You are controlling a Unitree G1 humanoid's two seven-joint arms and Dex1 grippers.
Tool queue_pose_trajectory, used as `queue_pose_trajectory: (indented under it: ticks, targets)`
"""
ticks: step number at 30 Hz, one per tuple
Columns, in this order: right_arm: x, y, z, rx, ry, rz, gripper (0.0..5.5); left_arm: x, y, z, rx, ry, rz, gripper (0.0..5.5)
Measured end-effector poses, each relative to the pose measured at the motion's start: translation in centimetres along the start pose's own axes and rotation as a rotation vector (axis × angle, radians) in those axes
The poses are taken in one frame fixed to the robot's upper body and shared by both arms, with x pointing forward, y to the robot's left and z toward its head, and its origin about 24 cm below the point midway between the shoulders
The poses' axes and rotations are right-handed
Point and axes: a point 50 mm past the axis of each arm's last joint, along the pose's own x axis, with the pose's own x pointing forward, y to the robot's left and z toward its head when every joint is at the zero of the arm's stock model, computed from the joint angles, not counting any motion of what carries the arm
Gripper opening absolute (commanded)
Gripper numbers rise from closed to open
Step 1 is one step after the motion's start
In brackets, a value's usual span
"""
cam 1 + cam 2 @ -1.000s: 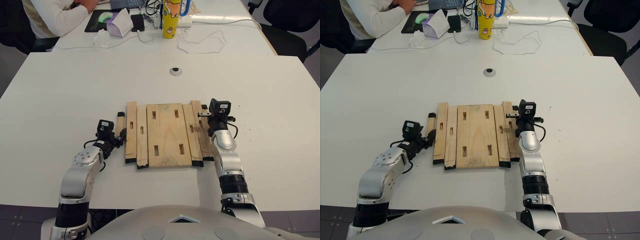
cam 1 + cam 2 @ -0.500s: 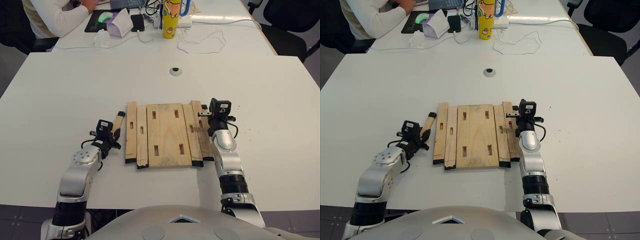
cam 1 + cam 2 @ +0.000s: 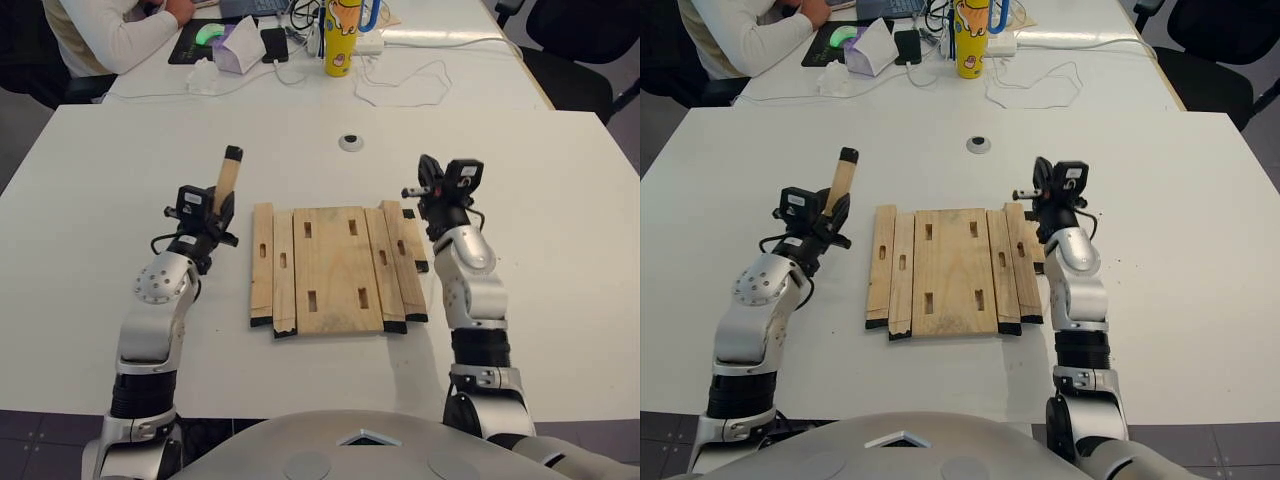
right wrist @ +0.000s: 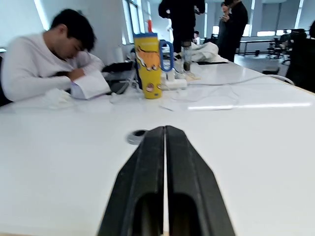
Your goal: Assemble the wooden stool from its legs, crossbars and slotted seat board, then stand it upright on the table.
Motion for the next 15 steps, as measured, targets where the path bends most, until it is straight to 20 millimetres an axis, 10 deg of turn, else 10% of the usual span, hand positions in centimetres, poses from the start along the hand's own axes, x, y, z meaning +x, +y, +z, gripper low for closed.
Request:
queue_pose_trajectory:
  ticks: [9, 15]
  targets:
    - [-0.7, 4.3, 0.8, 0.744, 0.288, 0.355, 1.68, 0.2, -2.5, 0.9, 0.003, -0.101, -0.131, 1.32]
    - [-0.8, 5.5, 1.9, 0.873, 0.394, 0.424, 2.59, 0.0, -4.1, 1.7, -0.013, -0.160, -0.260, 1.32]
